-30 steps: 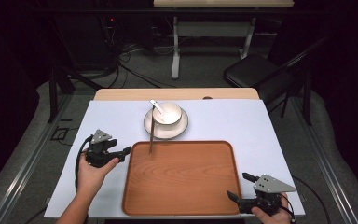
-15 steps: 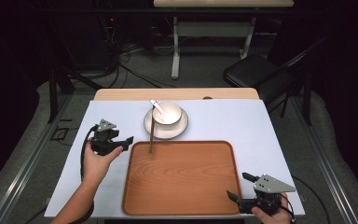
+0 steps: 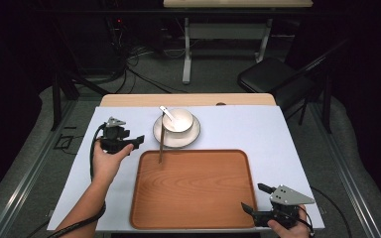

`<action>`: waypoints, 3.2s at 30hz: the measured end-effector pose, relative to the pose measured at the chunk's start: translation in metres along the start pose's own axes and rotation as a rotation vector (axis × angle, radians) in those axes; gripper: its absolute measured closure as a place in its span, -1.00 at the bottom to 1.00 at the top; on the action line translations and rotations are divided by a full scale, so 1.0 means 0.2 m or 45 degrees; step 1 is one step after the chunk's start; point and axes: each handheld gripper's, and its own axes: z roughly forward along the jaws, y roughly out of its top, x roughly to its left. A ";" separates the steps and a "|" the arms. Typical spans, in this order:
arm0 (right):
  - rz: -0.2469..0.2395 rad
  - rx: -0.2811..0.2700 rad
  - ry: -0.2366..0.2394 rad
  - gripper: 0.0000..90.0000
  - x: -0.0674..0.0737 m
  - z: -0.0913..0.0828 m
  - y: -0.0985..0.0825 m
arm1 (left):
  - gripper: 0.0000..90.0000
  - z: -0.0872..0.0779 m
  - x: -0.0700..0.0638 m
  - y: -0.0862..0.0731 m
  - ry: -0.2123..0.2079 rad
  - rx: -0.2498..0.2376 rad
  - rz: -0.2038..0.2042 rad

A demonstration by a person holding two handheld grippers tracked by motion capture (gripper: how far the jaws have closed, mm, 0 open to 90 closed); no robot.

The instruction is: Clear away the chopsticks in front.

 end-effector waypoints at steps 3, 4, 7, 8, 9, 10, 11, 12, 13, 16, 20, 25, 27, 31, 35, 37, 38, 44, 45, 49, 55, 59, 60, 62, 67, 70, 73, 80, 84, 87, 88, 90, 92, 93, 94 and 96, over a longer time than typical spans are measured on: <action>0.001 0.000 0.001 -0.66 0.00 0.00 0.00 | -0.15 0.02 0.00 0.03 0.003 0.005 -0.024; 0.000 -0.001 0.001 -0.66 0.00 0.00 0.00 | -0.13 0.04 0.00 0.04 0.000 0.014 -0.045; -0.001 -0.002 0.002 -0.66 0.00 0.00 0.00 | -0.10 0.06 0.00 0.07 -0.003 0.031 -0.068; 0.000 -0.002 0.003 -0.66 0.00 0.00 0.00 | -0.08 0.07 -0.01 0.08 -0.001 0.027 -0.074; 0.000 -0.001 0.003 -0.66 0.00 0.00 0.00 | -0.05 0.08 -0.01 0.09 -0.004 0.031 -0.077; 0.000 -0.001 0.003 -0.66 0.00 0.00 0.00 | -0.04 0.08 -0.01 0.09 -0.004 0.031 -0.077; 0.000 -0.003 0.003 -0.66 0.00 0.00 0.00 | -0.03 0.09 -0.01 0.11 -0.014 0.043 -0.079; 0.000 -0.003 0.004 -0.66 0.00 0.00 0.00 | -0.03 0.10 -0.02 0.12 -0.011 0.042 -0.076; -0.001 -0.003 0.004 -0.66 0.00 0.00 0.00 | -0.01 0.11 -0.02 0.12 -0.003 0.043 -0.067; 0.000 -0.003 0.004 -0.66 0.00 0.00 0.00 | 0.01 0.13 -0.02 0.14 -0.001 0.051 -0.063; -0.003 -0.006 0.006 -0.66 0.00 0.00 0.00 | 0.03 0.17 -0.02 0.16 -0.007 0.040 -0.097; -0.004 -0.007 0.006 -0.66 0.00 0.00 0.00 | 0.14 0.20 -0.02 0.17 -0.006 0.047 -0.114; -0.002 -0.010 0.006 -0.66 -0.01 0.00 0.00 | 0.15 0.21 -0.02 0.17 -0.020 0.061 -0.126; -0.004 -0.010 0.007 -0.66 -0.01 0.00 0.00 | 0.19 0.24 -0.02 0.19 -0.033 0.079 -0.141; -0.003 -0.010 0.009 -0.66 -0.01 0.00 0.00 | 0.31 0.27 -0.02 0.19 -0.050 0.109 -0.151; -0.002 -0.009 0.009 -0.66 -0.01 0.00 0.00 | 0.40 0.30 -0.03 0.20 -0.050 0.119 -0.164; -0.002 -0.009 0.009 -0.66 -0.01 0.00 0.00 | 0.43 0.30 -0.03 0.20 -0.050 0.119 -0.164; -0.002 -0.010 0.010 -0.66 -0.01 -0.01 0.00 | 0.54 0.35 -0.03 0.19 -0.055 0.151 -0.189; -0.002 -0.010 0.010 -0.66 -0.01 0.00 0.00 | 0.54 0.35 -0.03 0.19 -0.057 0.156 -0.191; -0.003 -0.011 0.012 -0.66 -0.01 -0.01 0.00 | 0.55 0.38 -0.04 0.19 -0.039 0.163 -0.215; -0.005 -0.011 0.015 -0.66 -0.01 0.00 0.00 | 0.57 0.40 -0.05 0.18 -0.031 0.192 -0.221; -0.005 -0.011 0.016 -0.66 -0.01 0.00 0.00 | 0.58 0.41 -0.05 0.18 -0.028 0.216 -0.224; -0.006 -0.011 0.017 -0.66 -0.01 0.00 0.00 | 0.60 0.42 -0.06 0.18 -0.029 0.231 -0.220; -0.005 -0.013 0.017 -0.66 -0.01 0.00 0.00 | 0.61 0.43 -0.06 0.17 -0.021 0.231 -0.222; -0.005 -0.013 0.018 -0.66 -0.01 0.00 0.00 | 0.62 0.45 -0.08 0.17 -0.033 0.233 -0.219; -0.005 -0.011 0.019 -0.66 -0.01 0.00 0.00 | 0.63 0.47 -0.09 0.17 -0.036 0.241 -0.225; -0.005 -0.010 0.019 -0.66 -0.01 0.00 0.00 | 0.63 0.48 -0.09 0.16 -0.040 0.246 -0.226; -0.005 -0.009 0.020 -0.66 -0.01 0.00 0.00 | 0.66 0.50 -0.09 0.15 -0.046 0.253 -0.242; -0.005 -0.009 0.021 -0.66 -0.01 0.00 0.00 | 0.69 0.50 -0.09 0.15 -0.050 0.252 -0.256; -0.007 -0.013 0.021 -0.66 -0.01 0.00 0.00 | 0.70 0.50 -0.09 0.15 -0.053 0.255 -0.264; -0.007 -0.012 0.021 -0.66 -0.01 0.00 0.00 | 0.70 0.50 -0.09 0.15 -0.056 0.258 -0.274; -0.007 -0.012 0.022 -0.66 -0.01 0.00 0.00 | 0.70 0.50 -0.09 0.15 -0.063 0.263 -0.281; -0.007 -0.011 0.021 -0.66 -0.01 0.00 0.00 | 0.72 0.50 -0.09 0.15 -0.072 0.265 -0.292; -0.005 -0.011 0.020 -0.66 -0.01 0.00 0.00 | 0.72 0.50 -0.09 0.15 -0.073 0.264 -0.294; -0.005 -0.011 0.020 -0.66 -0.01 0.00 0.00 | 0.73 0.50 -0.09 0.15 -0.074 0.264 -0.297; -0.008 -0.011 0.021 -0.66 -0.01 0.00 0.00 | 0.76 0.51 -0.09 0.15 -0.075 0.267 -0.303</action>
